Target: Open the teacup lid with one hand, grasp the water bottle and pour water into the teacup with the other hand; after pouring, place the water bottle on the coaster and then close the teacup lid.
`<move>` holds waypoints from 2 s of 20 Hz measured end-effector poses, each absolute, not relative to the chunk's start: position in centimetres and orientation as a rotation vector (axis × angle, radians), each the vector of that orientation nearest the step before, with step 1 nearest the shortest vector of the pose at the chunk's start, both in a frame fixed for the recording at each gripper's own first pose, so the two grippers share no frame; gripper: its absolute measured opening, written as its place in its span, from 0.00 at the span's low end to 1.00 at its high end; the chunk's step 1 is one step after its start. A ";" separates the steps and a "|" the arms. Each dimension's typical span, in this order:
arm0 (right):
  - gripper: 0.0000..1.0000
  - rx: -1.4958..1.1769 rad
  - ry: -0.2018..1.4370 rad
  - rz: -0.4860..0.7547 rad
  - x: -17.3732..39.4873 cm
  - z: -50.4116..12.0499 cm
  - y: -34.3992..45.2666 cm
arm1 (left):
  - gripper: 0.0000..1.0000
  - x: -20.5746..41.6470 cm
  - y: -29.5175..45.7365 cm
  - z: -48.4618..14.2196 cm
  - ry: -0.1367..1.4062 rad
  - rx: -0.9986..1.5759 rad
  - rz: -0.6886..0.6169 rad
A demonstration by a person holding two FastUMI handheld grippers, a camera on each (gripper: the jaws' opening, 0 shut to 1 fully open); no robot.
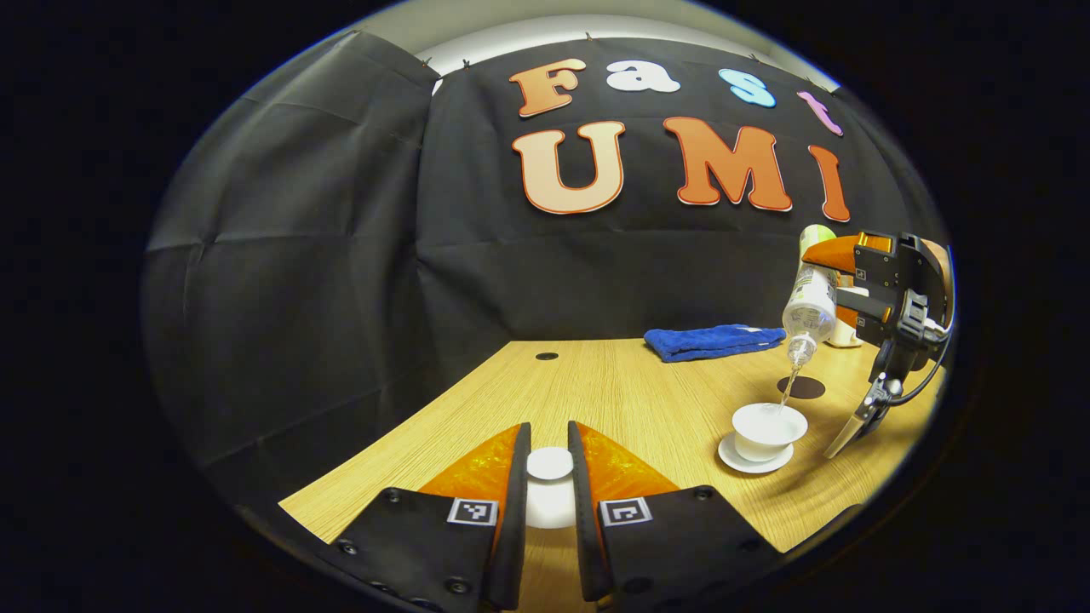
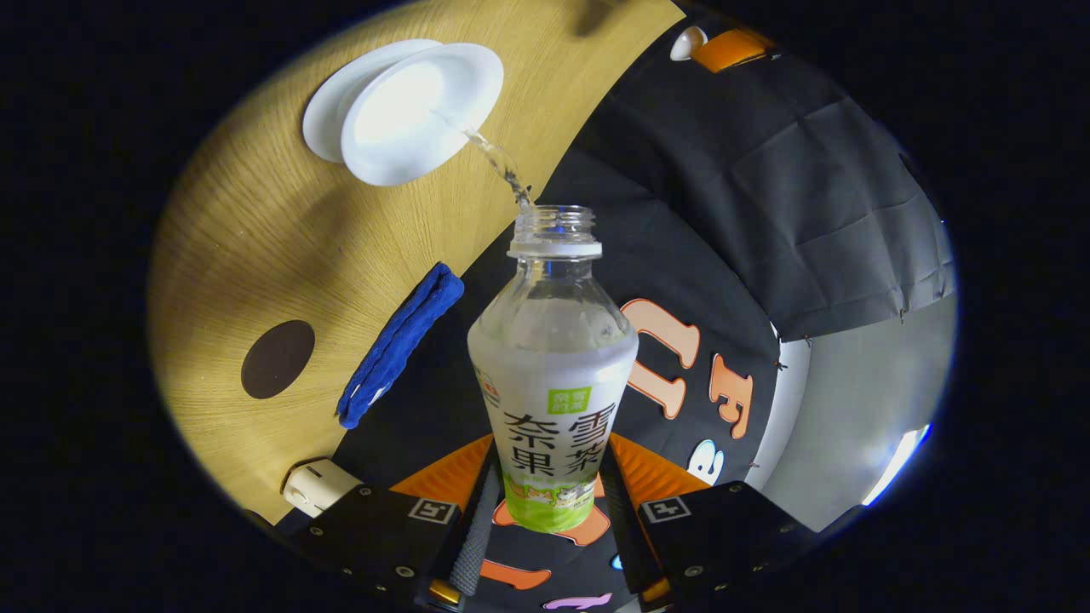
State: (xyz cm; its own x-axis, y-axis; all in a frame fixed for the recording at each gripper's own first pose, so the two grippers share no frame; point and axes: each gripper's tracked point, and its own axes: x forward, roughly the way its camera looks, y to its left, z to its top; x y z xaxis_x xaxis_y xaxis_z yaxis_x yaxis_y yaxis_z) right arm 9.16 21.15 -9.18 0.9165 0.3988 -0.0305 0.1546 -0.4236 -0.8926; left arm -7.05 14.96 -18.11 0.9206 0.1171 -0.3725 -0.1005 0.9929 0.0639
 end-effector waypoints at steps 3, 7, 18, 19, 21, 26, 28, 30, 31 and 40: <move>0.64 -2.034 -0.417 0.288 9.3 -9.4 21.3 | 0.30 -7.2 14.8 -18.4 0.397 0.041 0.111; 0.64 -2.036 -0.479 0.284 8.3 -9.6 22.5 | 0.30 -7.5 14.8 -18.4 0.396 0.046 0.114; 0.64 -1.910 -0.394 0.384 7.1 -12.5 23.0 | 0.30 -7.7 13.9 -17.7 0.387 0.031 0.102; 0.64 -1.867 -0.352 0.403 7.0 -13.3 22.7 | 0.30 -7.7 13.7 -17.5 0.383 0.030 0.100; 0.65 -1.741 -0.247 0.456 6.8 -15.2 22.1 | 0.30 -7.6 13.4 -17.4 0.380 0.021 0.096; 0.65 -1.402 -0.059 0.463 7.7 -15.7 20.7 | 0.30 -7.2 12.5 -17.0 0.381 0.020 0.090; 0.65 -1.244 0.028 0.464 8.2 -15.8 19.8 | 0.30 -6.9 12.1 -16.7 0.380 0.020 0.084; 0.65 -1.095 0.092 0.457 8.7 -15.0 18.9 | 0.30 -6.7 11.5 -16.5 0.374 0.017 0.077; 0.65 -1.019 0.121 0.453 9.2 -14.8 18.3 | 0.30 -6.5 11.3 -16.2 0.368 0.015 0.074; 0.65 -0.453 0.305 0.437 12.3 -15.4 15.1 | 0.30 -5.1 8.5 -16.0 0.348 -0.008 0.036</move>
